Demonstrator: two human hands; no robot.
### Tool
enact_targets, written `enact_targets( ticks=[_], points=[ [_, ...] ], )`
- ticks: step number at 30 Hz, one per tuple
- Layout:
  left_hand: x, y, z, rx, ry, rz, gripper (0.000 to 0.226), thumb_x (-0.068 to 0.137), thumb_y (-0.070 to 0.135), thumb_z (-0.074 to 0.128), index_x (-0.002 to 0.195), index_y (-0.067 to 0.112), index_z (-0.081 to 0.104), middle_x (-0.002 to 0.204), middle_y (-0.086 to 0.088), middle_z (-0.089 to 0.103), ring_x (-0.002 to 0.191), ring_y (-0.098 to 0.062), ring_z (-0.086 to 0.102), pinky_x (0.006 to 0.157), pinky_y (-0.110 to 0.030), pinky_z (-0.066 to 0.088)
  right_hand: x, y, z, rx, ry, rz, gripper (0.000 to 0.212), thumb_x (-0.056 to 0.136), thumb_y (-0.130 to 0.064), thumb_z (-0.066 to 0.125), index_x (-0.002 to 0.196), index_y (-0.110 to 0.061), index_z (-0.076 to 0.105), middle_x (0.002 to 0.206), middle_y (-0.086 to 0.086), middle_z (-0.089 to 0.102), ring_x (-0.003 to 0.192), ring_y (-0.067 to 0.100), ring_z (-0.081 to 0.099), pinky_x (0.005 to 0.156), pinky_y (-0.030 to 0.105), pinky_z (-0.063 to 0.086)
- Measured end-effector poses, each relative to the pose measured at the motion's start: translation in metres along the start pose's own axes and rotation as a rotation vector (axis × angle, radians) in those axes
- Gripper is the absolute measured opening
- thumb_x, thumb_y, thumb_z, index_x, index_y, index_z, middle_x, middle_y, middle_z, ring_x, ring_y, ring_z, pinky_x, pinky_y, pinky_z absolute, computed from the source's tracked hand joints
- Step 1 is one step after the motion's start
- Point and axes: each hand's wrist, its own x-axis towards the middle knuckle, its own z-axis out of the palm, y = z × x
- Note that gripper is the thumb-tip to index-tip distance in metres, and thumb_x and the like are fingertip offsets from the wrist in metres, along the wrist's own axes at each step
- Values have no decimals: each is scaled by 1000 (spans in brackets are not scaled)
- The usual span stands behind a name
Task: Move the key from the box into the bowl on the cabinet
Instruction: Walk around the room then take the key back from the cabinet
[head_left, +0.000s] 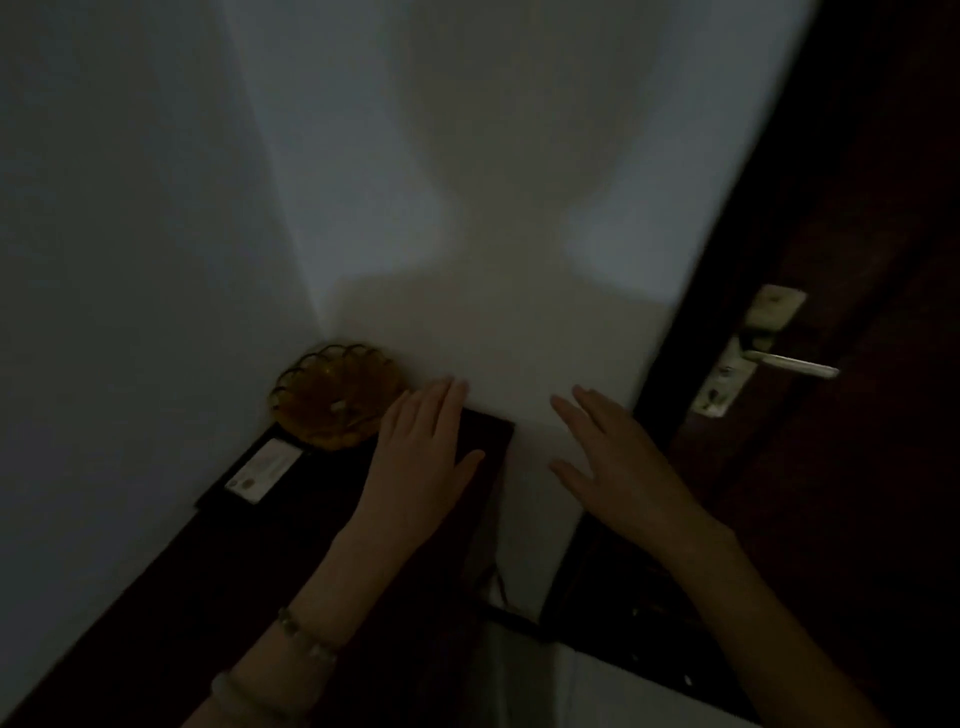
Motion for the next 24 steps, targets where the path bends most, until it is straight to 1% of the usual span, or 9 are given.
enact_targets(
  ticks=[2,4,8,11,12,15,19,24],
  points=[
    [13,35,6,-34,-11,141,65,74,23,75,127,-3,49,129,-23,55,118,-37,53,99,-55,39,-29,20,-23,-46,63,125,64,90,-34,54,143,-17,22,152,14,21,139,28,19,113,38,15],
    [26,73,15,-61,-19,304,63,75,22,74,127,-3,49,129,-23,55,119,-37,53,100,-56,39,-61,38,-45,-98,112,253,64,87,-32,57,141,-15,26,150,15,28,136,30,26,112,40,22],
    [50,157,29,-156,-43,559,63,76,23,72,129,-1,47,132,-21,53,122,-35,50,105,-54,34,-138,69,-82,-144,219,471,65,79,-22,69,134,-7,39,139,23,42,126,39,41,104,46,34],
    [52,223,40,-233,-80,663,65,81,30,66,136,6,39,139,-15,47,130,-29,42,110,-46,24,-201,88,-102,-176,265,648,67,81,-24,68,137,-9,34,142,22,38,130,38,36,106,47,31],
    [49,246,44,-261,-90,700,66,82,32,64,137,7,37,141,-13,45,131,-28,40,110,-45,24,-222,95,-107,-191,284,702,67,83,-25,66,138,-10,32,144,21,36,131,37,34,107,46,29],
    [32,317,54,-330,-121,822,68,83,37,63,138,9,34,143,-12,43,131,-27,40,110,-46,27,-285,111,-119,-227,305,860,65,87,-29,60,140,-13,26,147,18,32,134,33,30,108,44,28],
    [-4,405,67,-406,-164,976,69,85,39,59,140,10,30,146,-12,38,134,-25,35,112,-43,21,-370,124,-126,-247,338,1071,65,88,-29,58,141,-11,25,147,18,31,134,33,29,108,44,29],
    [-48,501,84,-433,-196,1134,71,86,40,57,142,8,25,149,-14,34,136,-26,31,114,-42,13,-466,136,-130,-284,393,1294,65,90,-33,53,142,-11,20,149,18,27,135,33,27,109,43,27]
  ],
)
